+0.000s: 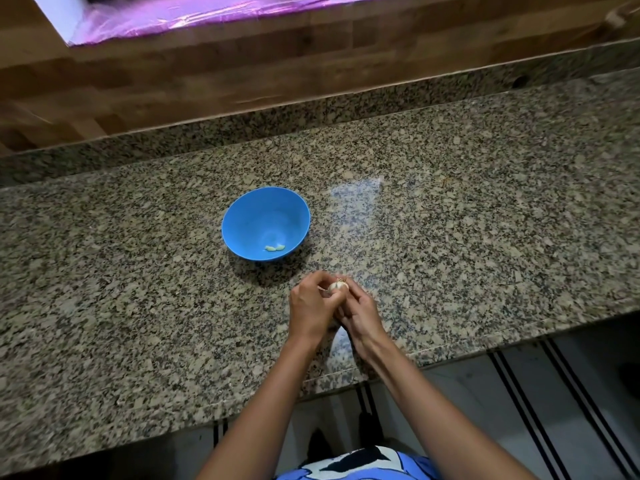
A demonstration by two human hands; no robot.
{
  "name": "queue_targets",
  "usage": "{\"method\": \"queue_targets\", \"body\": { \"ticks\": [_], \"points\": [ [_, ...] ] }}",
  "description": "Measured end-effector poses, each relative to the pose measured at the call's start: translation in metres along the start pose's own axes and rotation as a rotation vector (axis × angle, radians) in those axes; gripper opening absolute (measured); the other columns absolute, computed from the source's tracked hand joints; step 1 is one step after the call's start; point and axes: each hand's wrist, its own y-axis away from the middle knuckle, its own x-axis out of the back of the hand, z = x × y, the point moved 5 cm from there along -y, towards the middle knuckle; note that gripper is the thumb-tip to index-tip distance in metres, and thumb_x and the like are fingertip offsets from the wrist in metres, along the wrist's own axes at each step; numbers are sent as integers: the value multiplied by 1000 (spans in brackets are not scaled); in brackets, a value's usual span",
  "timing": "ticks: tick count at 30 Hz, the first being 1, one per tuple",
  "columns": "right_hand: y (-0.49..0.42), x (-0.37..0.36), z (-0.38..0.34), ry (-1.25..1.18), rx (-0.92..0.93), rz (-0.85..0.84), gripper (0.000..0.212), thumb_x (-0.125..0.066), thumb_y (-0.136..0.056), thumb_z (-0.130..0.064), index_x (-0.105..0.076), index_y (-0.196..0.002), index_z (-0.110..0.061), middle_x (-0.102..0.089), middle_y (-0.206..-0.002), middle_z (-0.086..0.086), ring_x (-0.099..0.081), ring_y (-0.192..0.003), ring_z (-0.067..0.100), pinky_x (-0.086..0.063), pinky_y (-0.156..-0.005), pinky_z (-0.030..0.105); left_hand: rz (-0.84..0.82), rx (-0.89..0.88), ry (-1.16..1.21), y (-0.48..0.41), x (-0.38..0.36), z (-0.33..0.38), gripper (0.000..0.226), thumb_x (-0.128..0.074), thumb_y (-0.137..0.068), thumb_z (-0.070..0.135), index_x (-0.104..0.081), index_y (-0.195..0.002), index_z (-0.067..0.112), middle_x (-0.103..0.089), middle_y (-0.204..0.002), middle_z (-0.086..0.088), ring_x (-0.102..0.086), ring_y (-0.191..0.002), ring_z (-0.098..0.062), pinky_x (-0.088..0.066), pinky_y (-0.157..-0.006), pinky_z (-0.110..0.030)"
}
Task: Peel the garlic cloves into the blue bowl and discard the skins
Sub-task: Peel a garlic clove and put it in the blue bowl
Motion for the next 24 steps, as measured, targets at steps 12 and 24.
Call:
{"method": "queue_targets", "body": {
  "ticks": [12, 24],
  "points": [
    [-5, 2, -13, 92, 22, 63, 33, -51, -93, -4, -52, -125, -7, -66, -99, 7, -66, -87, 17, -55, -77, 26, 1, -66, -177, 0, 5, -2, 11, -68, -86, 23, -70, -89, 14, -70, -75, 3, -63, -63, -8, -55, -60, -23],
    [-14, 32, -60, 1220, 412, 259, 36, -63, -85, -28, -58, -120, -21, -59, -121, -1, -53, -105, 13, -43, -89, 25, -202, 276, 115, -14, 33, -49, 14, -73, -81, 13, -73, -95, 14, -72, -93, -1, -67, -83, -11, -55, -74, -23]
  ]
}}
